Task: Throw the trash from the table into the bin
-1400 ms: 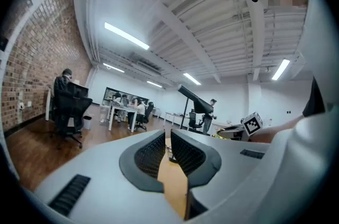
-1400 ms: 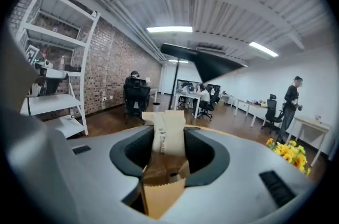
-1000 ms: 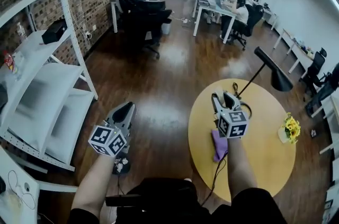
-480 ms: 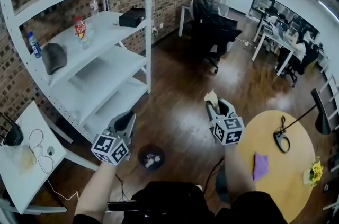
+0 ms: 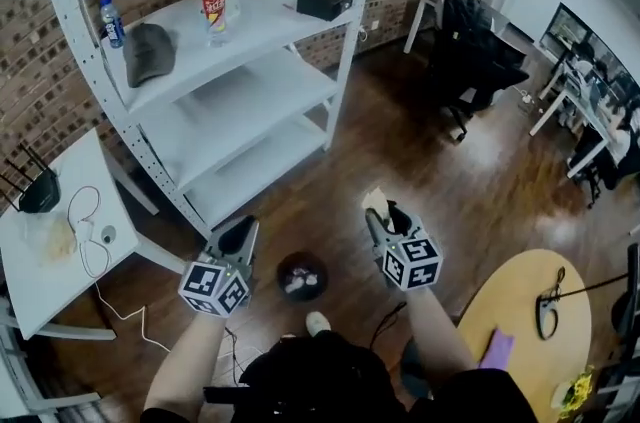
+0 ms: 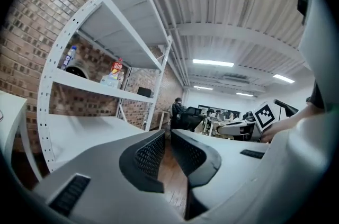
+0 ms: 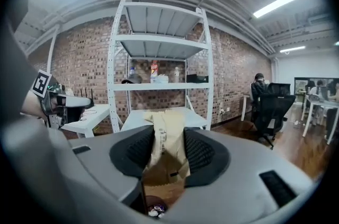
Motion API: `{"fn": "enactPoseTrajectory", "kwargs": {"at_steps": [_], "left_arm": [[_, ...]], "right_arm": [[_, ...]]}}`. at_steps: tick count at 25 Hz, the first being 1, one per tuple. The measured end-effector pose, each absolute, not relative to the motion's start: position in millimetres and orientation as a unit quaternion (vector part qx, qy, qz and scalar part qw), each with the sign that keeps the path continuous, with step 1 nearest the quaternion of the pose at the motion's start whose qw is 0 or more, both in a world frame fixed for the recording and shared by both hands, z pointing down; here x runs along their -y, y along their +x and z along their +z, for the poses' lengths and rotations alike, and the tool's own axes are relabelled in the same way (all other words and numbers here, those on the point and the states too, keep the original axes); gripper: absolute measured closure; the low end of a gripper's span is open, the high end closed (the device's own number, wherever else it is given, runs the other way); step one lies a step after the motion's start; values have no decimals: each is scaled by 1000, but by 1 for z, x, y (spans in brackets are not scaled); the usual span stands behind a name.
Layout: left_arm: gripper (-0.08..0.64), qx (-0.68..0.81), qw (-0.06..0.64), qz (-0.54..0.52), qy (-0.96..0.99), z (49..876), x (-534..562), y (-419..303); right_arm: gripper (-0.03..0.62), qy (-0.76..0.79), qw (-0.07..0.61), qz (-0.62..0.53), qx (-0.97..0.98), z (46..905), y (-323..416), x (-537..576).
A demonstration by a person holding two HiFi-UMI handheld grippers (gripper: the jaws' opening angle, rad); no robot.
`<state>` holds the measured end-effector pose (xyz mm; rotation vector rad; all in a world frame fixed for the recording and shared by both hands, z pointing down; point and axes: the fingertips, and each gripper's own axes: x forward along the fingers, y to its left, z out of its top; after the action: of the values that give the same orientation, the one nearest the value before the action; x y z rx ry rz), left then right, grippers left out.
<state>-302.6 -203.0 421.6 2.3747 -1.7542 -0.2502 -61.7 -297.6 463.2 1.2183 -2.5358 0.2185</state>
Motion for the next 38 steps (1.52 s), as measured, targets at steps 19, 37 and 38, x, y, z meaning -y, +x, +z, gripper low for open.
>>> {"fn": "enactPoseTrajectory", "kwargs": {"at_steps": [19, 37, 38], "left_arm": [[529, 669, 255, -27, 698, 605, 203, -307], [529, 677, 375, 7, 633, 742, 159, -293], [529, 677, 380, 4, 631, 744, 156, -290]], "right_arm": [[428, 256, 321, 213, 886, 695, -137, 278], [416, 161, 461, 225, 843, 871, -142, 214], [415, 159, 465, 220, 843, 875, -142, 212]]}}
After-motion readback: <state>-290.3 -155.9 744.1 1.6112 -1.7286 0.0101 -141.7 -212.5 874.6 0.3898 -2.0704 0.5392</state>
